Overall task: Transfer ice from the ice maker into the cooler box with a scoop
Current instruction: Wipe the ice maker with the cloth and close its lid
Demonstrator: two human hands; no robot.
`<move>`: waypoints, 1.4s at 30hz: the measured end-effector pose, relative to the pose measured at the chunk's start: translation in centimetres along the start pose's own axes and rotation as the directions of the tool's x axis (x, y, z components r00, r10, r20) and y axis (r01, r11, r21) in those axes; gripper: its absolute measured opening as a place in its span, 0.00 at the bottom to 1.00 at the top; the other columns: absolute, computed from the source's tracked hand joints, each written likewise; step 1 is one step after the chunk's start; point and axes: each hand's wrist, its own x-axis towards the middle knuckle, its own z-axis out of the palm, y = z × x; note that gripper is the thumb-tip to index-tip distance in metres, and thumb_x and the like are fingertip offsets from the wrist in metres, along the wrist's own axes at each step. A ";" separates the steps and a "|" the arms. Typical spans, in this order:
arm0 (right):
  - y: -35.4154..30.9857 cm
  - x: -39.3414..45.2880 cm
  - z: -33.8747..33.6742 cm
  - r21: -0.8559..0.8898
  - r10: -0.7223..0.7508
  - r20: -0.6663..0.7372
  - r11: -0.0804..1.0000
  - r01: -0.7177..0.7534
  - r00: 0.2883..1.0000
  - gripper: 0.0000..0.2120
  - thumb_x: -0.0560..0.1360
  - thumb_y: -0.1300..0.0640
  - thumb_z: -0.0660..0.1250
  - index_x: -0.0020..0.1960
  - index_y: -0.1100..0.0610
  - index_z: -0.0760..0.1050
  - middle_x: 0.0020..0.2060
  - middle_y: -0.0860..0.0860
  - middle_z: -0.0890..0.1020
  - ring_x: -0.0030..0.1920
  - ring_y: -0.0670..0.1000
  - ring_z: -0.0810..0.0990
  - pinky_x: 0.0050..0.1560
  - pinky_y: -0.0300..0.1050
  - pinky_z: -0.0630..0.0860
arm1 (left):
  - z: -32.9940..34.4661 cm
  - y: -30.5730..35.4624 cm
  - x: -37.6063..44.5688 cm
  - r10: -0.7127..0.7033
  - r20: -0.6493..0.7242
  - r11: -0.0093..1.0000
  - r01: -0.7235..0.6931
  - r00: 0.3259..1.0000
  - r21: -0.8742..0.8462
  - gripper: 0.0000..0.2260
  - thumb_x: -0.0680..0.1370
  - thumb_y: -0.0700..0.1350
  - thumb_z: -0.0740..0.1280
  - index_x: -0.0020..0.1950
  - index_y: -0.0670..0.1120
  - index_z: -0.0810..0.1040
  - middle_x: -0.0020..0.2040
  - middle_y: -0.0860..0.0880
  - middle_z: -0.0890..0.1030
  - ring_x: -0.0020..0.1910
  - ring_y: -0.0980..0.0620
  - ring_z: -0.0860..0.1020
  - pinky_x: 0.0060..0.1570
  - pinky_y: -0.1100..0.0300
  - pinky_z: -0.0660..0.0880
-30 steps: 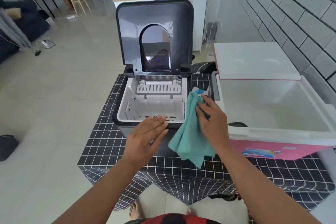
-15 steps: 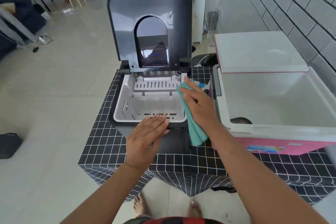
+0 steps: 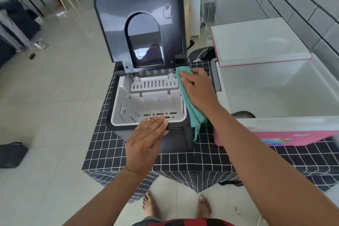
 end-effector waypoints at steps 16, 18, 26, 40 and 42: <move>1.3 -8.2 2.7 0.667 0.137 0.177 0.711 -0.221 0.975 0.22 0.80 0.40 0.52 0.74 0.34 0.54 0.71 0.34 0.60 0.70 0.34 0.60 0.74 0.50 0.56 | -0.1 0.4 0.1 -0.031 0.021 0.999 0.031 0.999 0.023 0.14 0.72 0.35 0.75 0.56 0.43 0.83 0.57 0.48 0.82 0.59 0.51 0.80 0.61 0.45 0.75; 1.1 -5.4 1.7 0.648 0.148 0.227 0.715 -0.263 0.962 0.23 0.81 0.41 0.51 0.75 0.36 0.53 0.74 0.37 0.58 0.72 0.40 0.60 0.74 0.56 0.56 | -0.1 0.4 -0.1 -0.040 0.006 0.999 0.040 0.999 0.007 0.13 0.73 0.36 0.75 0.56 0.43 0.83 0.57 0.48 0.82 0.60 0.51 0.80 0.61 0.44 0.75; 0.5 -8.4 2.5 0.657 0.115 0.153 0.730 -0.188 0.982 0.22 0.82 0.46 0.53 0.74 0.35 0.55 0.71 0.37 0.59 0.71 0.40 0.61 0.72 0.51 0.59 | -0.1 0.5 -0.1 -0.040 0.026 0.999 0.039 0.999 0.015 0.12 0.73 0.37 0.74 0.56 0.42 0.83 0.58 0.47 0.82 0.60 0.50 0.80 0.61 0.43 0.75; 0.7 -1.1 1.3 0.494 0.034 0.168 0.862 -0.113 0.985 0.19 0.82 0.50 0.54 0.72 0.45 0.65 0.76 0.50 0.56 0.73 0.54 0.59 0.70 0.64 0.59 | 0.2 -0.1 -0.3 0.005 0.016 1.000 -0.005 1.000 0.006 0.11 0.74 0.39 0.74 0.57 0.43 0.83 0.59 0.48 0.82 0.61 0.53 0.79 0.65 0.50 0.72; 0.9 -0.9 1.8 0.558 0.054 0.136 0.821 -0.122 0.989 0.19 0.82 0.52 0.54 0.72 0.47 0.66 0.74 0.51 0.60 0.72 0.54 0.61 0.71 0.63 0.58 | 0.1 -0.1 -0.2 0.005 0.017 1.000 -0.005 1.000 0.007 0.12 0.74 0.39 0.74 0.57 0.43 0.83 0.58 0.47 0.82 0.61 0.53 0.79 0.65 0.50 0.73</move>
